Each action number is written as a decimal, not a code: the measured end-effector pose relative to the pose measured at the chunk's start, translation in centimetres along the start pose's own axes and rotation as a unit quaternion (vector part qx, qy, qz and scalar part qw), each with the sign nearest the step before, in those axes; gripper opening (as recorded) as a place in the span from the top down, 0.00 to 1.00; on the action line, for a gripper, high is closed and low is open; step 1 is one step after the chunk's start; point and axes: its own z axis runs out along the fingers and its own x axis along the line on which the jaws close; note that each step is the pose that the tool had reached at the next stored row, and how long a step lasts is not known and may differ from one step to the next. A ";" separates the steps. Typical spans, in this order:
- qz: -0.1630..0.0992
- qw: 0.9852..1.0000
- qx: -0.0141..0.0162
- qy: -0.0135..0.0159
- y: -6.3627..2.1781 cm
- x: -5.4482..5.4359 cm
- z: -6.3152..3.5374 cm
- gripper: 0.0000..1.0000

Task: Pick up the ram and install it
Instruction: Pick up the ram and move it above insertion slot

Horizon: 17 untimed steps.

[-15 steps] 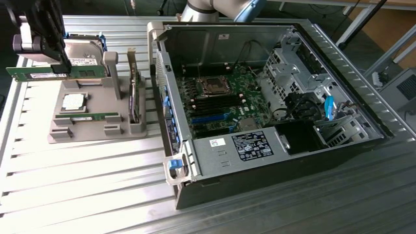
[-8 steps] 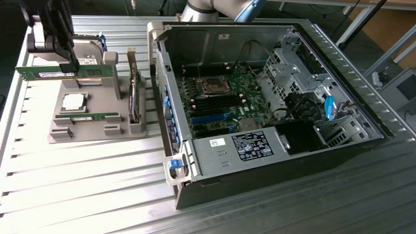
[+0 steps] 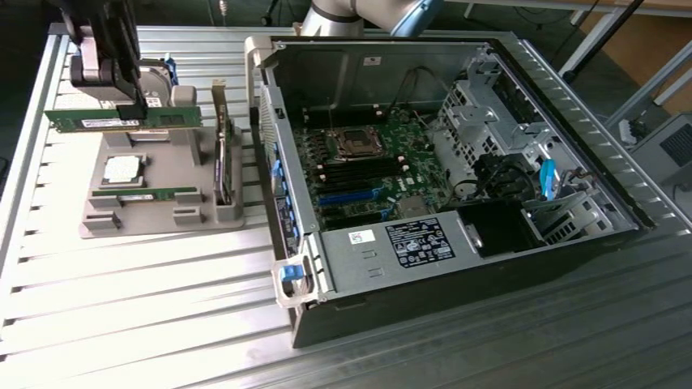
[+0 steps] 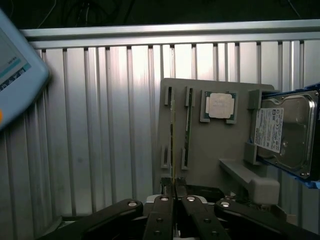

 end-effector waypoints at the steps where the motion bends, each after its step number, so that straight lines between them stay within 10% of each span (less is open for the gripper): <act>1: 0.000 1.000 0.000 0.000 -0.13 0.0 0.00 0.89; 17: 0.000 1.000 -0.001 0.001 -1.42 0.0 -0.02 0.89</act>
